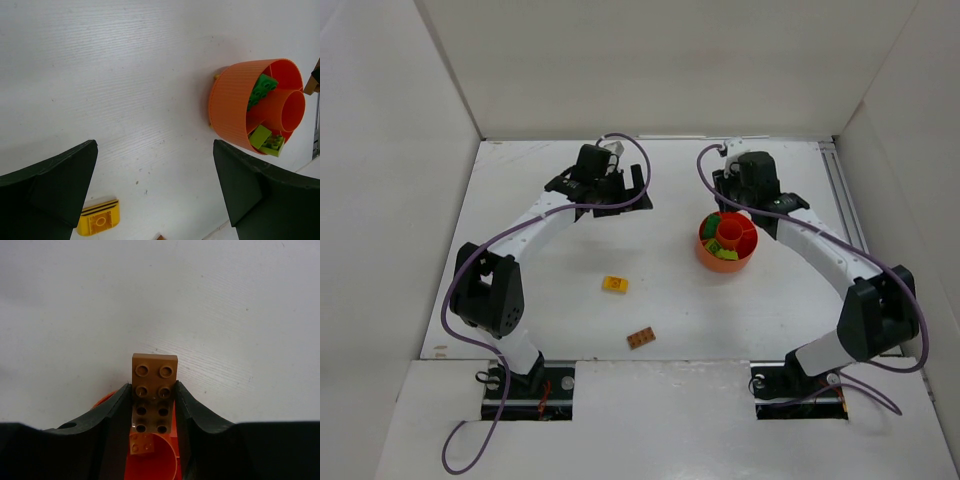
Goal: Sort the legos into containers by color
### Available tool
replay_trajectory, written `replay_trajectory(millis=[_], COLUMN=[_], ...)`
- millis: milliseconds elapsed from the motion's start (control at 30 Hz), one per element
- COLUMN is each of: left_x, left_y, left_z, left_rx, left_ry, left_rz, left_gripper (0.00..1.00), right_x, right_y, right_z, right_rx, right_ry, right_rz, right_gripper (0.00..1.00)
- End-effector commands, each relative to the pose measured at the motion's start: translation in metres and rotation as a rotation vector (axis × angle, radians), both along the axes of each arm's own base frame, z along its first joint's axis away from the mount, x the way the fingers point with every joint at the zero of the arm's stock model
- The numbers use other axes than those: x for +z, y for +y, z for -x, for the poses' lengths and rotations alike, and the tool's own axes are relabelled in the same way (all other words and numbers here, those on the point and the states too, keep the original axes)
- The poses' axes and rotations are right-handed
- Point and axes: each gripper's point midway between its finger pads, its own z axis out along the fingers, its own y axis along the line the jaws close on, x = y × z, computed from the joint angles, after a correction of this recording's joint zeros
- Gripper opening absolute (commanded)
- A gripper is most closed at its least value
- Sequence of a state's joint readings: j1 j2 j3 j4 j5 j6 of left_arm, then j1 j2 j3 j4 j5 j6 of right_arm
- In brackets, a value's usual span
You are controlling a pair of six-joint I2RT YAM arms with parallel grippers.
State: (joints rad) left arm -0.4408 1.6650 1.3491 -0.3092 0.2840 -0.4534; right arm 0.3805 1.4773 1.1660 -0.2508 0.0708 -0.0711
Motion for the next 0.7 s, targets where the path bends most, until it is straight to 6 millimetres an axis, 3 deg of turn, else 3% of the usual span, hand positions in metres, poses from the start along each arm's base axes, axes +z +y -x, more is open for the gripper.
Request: replay_trajectory(millis=[0,333,667], left_x=[0.029,0.026,0.016], left_y=[0.004,0.006,0.006], left_z=[-0.003,-0.003,0.002], left_rx=[0.016,0.022,0.022], left_ry=[-0.058,-0.034,0.021], left_rz=[0.021,0.002,-0.009], left_gripper=[1.0,1.0,1.0], right_x=[0.014,-0.001,-0.018], right_y=[0.001,-0.027,-0.037], right_z=[-0.018,-0.025,-0.02], right_rx=[-0.004,-0.074,-0.102], right_ry=[-0.055,-0.032,-0.001], right_rz=[-0.035,-0.035,-0.012], right_gripper=[0.35,0.38,0.41])
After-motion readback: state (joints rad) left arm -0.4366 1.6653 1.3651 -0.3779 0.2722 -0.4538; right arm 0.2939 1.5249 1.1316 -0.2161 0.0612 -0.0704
